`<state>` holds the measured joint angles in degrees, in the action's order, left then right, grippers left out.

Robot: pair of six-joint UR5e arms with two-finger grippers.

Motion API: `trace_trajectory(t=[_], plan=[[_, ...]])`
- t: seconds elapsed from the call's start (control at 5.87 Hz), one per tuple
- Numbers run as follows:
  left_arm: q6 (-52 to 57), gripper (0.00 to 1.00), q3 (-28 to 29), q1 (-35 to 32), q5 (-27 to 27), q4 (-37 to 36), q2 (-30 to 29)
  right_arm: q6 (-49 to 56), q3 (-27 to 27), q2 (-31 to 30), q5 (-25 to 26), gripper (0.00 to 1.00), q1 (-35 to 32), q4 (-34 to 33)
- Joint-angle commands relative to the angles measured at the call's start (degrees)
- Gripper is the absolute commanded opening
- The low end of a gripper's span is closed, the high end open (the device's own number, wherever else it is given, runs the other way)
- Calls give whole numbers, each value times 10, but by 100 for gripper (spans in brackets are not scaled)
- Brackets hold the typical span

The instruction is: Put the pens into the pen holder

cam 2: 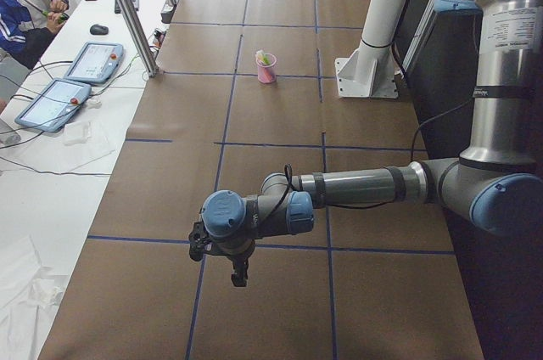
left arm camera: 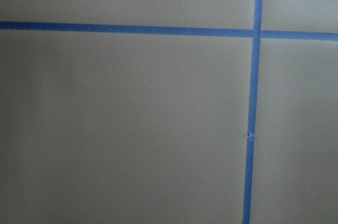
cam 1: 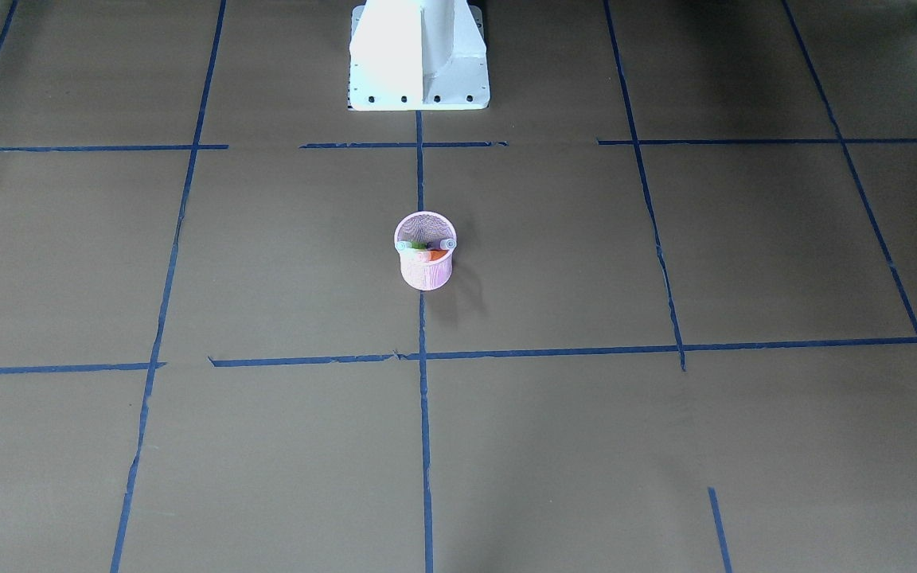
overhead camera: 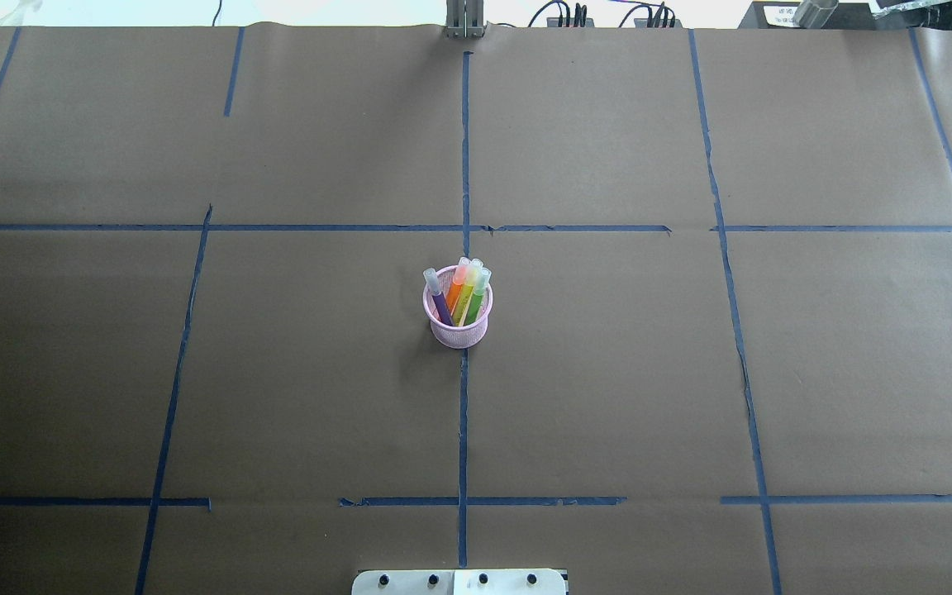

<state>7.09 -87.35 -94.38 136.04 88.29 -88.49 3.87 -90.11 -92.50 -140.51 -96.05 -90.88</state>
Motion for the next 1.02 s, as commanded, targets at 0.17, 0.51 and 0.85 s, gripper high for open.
trace_trajectory(t=[0.17, 0.51, 0.85], plan=[[-36, 100, -42, 9, -16, -4, 2, 0, -1, 1, 2, 100, -3, -1], [-36, 100, -39, 17, -15, -4, 2, 0, -1, 1, 2, 100, -6, -2], [-36, 100, -38, 17, -16, -3, 5, -1, -2, 2, 2, 100, -8, -15]])
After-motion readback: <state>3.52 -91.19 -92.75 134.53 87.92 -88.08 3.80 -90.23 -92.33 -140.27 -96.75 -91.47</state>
